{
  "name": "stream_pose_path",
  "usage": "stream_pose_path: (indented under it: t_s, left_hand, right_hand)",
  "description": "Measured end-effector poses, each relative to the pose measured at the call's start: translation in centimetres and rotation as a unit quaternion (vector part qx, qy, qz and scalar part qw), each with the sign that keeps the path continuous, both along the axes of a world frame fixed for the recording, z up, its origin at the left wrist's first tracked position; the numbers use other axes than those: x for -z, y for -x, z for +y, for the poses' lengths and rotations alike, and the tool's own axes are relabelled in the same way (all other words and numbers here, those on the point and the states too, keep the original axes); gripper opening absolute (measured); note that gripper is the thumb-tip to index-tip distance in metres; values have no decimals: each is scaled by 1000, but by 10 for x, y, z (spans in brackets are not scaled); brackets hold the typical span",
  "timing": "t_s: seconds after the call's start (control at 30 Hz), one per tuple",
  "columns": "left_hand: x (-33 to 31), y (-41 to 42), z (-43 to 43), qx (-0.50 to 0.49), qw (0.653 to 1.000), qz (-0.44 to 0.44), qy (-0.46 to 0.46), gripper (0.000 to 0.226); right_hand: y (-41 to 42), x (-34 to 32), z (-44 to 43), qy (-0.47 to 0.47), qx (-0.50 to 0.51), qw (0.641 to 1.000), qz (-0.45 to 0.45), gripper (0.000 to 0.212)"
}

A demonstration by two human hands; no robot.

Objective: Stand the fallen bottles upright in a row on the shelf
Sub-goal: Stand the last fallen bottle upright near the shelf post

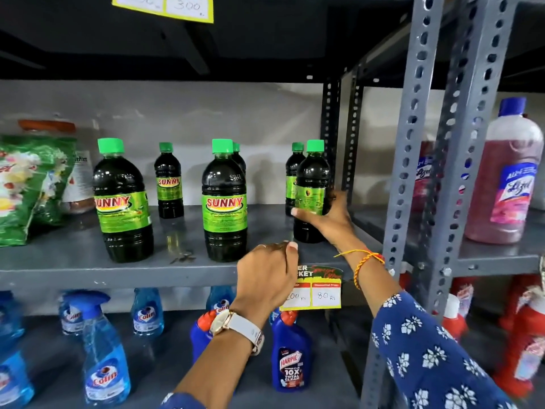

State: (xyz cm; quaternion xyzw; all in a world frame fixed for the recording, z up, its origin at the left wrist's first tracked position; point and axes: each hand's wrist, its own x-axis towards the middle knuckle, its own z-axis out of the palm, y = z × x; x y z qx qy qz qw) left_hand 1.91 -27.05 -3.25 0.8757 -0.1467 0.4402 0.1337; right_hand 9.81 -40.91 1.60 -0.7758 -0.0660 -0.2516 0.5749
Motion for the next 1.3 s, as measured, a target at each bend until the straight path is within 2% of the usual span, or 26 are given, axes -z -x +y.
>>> stream_pose_path:
  t_s: [0.1,0.17,0.23,0.37,0.5,0.57,0.73,0.87,0.97,1.1,1.3]
  left_hand:
    - [-9,0,3,-27,998,63,14,54]
    - [-9,-3,6,-41,997,68,-2,57]
    - [-7,-4,10,-10,999,46,-10,52]
    - [-1,-13,18,46,998,24,-18,42]
    - [0,-15,22,70,997,16,-4,38]
    - [1,-14,20,70,997,16,-3,36]
    - [1,-14,19,72,997,-3,3,32]
    - [3,-15,19,72,997,-1,3,38]
    - [2,-15,19,69,998,-7,2,44]
    - [2,-14,19,67,998,-8,-2,34]
    - [1,-11,19,68,998,2,-6,34]
  right_hand:
    - [4,-1,-4,-34,-3,999,14,74]
    - [2,0,-7,-52,-21,998,4,62]
    - [4,-1,-6,-62,-31,998,-2,60]
    - [6,-2,-2,-61,-23,998,3,72]
    - [9,-3,-6,-63,-41,997,18,45]
    - [12,-5,-5,-60,-54,997,19,38]
    - [16,-5,-1,-57,-25,998,7,65]
    - [17,-5,-3,-78,-41,996,24,65]
    - [17,-5,-3,-53,-33,997,35,69]
    - [18,-5,-2,-32,-24,998,38,68]
    - [20,-5,-2,-46,-16,998,40,68]
